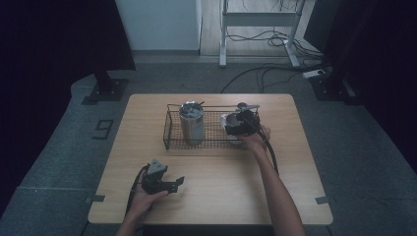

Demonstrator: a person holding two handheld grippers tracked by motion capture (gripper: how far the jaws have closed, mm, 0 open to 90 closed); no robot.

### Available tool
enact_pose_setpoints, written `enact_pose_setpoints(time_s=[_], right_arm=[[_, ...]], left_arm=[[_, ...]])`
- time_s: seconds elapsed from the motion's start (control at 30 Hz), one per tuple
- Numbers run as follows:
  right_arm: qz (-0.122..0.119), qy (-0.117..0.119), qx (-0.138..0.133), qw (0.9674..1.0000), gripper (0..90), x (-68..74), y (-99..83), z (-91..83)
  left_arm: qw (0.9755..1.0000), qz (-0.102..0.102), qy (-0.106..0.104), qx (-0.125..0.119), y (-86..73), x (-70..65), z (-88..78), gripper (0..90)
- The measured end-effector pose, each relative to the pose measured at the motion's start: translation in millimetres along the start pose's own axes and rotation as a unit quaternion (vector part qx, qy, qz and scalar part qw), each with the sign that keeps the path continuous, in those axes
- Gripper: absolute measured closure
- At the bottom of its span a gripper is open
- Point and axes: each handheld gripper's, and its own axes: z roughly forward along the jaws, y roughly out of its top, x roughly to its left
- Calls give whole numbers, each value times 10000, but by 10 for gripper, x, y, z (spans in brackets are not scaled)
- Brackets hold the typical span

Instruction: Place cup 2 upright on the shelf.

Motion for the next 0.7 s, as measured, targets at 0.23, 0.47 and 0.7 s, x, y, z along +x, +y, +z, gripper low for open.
enact_pose_setpoints(time_s=[0.23, 0.47, 0.7], right_arm=[[-85, -4, 106, 9999, 68, 7, 0, 15], [-115, -23, 196, 9997, 68, 10, 7, 22], [-218, -171, 421, 9987, 64, 33, 4, -9]], left_arm=[[10000, 8, -1, 6, -1, -1, 3, 144], [10000, 16, -14, 24, -2, -1, 5, 144], [10000, 35, -17, 39, -4, -9, 10, 144]])
